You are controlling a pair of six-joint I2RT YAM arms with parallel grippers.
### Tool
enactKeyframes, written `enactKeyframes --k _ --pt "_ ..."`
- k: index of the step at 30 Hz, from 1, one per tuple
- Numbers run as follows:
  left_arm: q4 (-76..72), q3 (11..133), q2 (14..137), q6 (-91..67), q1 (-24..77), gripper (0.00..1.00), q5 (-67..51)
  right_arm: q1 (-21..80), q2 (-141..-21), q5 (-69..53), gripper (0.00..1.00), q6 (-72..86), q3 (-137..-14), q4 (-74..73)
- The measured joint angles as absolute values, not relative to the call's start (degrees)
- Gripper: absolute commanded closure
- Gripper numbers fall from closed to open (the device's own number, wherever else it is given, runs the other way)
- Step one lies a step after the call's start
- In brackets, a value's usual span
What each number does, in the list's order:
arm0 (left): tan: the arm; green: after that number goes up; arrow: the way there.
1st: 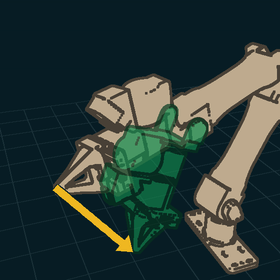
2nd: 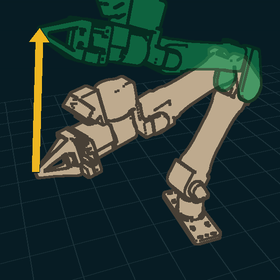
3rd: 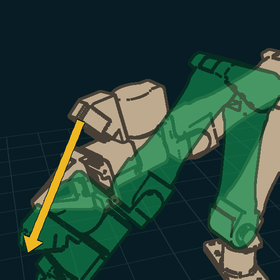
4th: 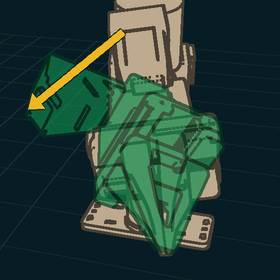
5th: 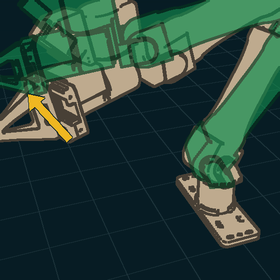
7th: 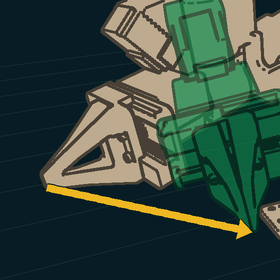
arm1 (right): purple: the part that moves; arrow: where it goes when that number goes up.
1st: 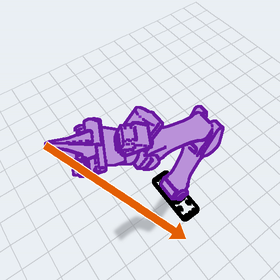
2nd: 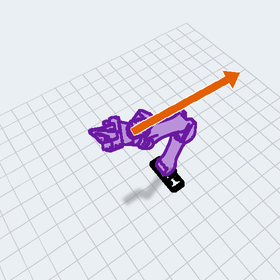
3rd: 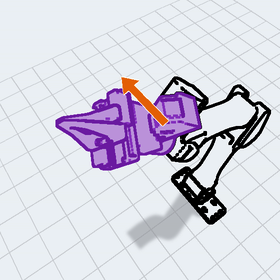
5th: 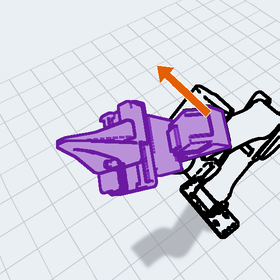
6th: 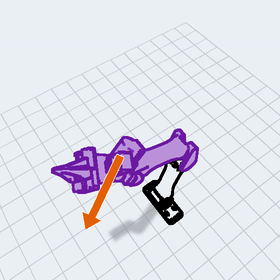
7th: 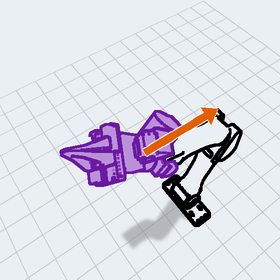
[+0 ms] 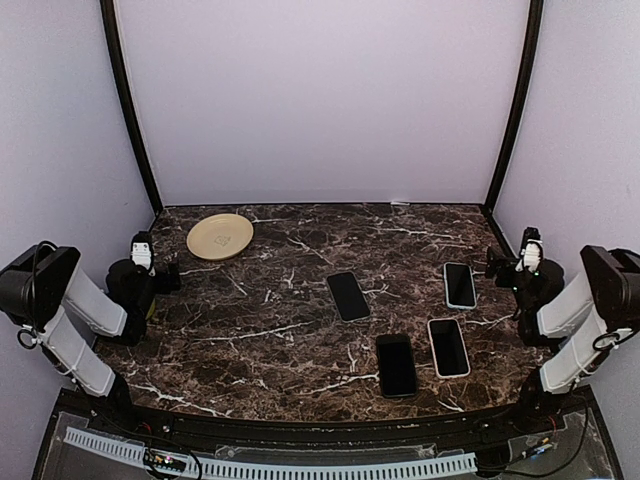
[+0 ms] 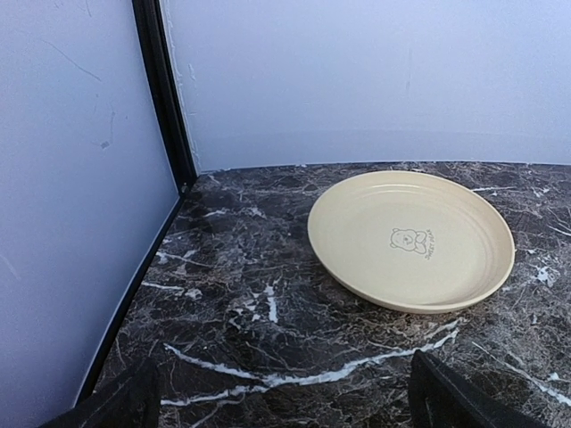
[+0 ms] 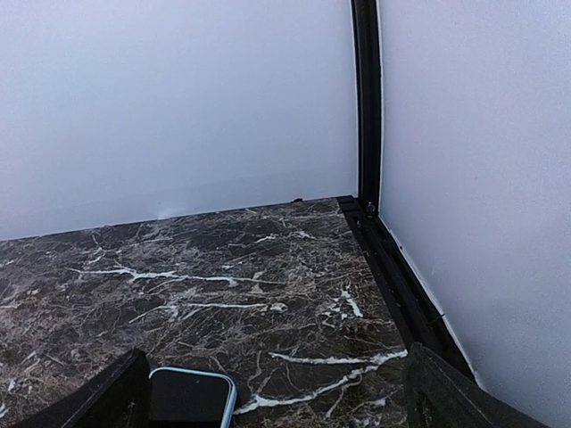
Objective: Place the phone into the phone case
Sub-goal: Reset both arms
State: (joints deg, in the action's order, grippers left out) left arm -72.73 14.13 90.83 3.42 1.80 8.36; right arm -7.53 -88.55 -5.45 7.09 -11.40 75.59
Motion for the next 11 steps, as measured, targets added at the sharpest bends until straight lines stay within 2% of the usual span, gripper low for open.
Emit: enactKeyframes --k 11 --pt "-72.7 14.1 90.8 3.4 1.8 0.01 7.8 -6.5 -88.6 -4.2 0.01 5.9 -12.0 73.5"
